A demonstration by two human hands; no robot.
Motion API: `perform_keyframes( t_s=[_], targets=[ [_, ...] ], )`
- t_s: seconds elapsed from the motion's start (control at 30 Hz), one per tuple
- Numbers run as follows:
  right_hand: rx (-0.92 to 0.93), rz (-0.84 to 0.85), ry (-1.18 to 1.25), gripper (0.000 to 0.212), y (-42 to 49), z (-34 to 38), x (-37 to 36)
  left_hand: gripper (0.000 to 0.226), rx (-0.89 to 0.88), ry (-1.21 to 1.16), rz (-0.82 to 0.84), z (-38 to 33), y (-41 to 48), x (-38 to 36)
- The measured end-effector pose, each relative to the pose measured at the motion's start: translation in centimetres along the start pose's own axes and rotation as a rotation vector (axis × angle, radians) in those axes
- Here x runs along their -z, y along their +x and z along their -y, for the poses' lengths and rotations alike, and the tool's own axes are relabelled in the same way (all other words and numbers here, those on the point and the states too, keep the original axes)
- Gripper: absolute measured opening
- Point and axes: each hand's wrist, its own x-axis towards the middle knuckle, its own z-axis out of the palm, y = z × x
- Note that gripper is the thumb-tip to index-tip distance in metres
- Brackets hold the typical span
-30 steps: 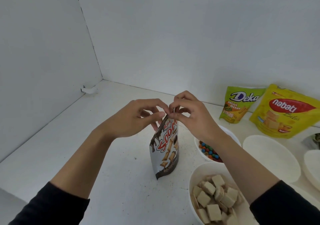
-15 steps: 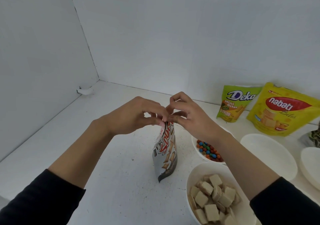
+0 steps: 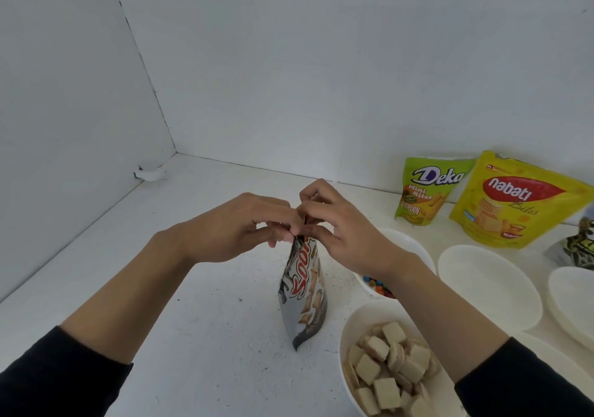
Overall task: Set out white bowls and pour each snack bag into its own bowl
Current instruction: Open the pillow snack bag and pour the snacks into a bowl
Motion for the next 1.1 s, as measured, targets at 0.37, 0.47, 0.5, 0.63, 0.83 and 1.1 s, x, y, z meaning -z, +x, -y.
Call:
perform_keyframes(
  t_s=[0.37,0.47,0.5,0.63,0.83,1.1],
  targets=[
    [-0.110,-0.115,0.007,0.013,-1.4,-1.2,1.9,0.009,0.112,0.082,-0.058,0.8,-2.2,1.3],
    [-0.111,-0.100,0.033,0.016,-1.0,-0.3,0.4,0.011,0.165,0.137,-0.029,0.5,-1.4,1.6],
    [-0.120,-0.082,0.049,0.019,-1.2,-0.3,0.1,0.016,0.182,0.160,-0.006,0.4,-1.3,1.7],
    [-0.164,-0.027,0.065,0.021,-1.8,-0.3,-0.2,0.043,0.233,0.162,0.057,0.0,-1.4,1.0],
    [-0.197,-0.071,-0.001,0.011,-2.0,-1.0,2.3,0.022,0.213,0.134,-0.157,1.5,-3.3,2.6],
    [-0.195,0.188,-0.078,0.027,-1.5,0.7,3.2,0.016,0.182,0.089,-0.210,-0.2,-2.3,1.3]
  ],
)
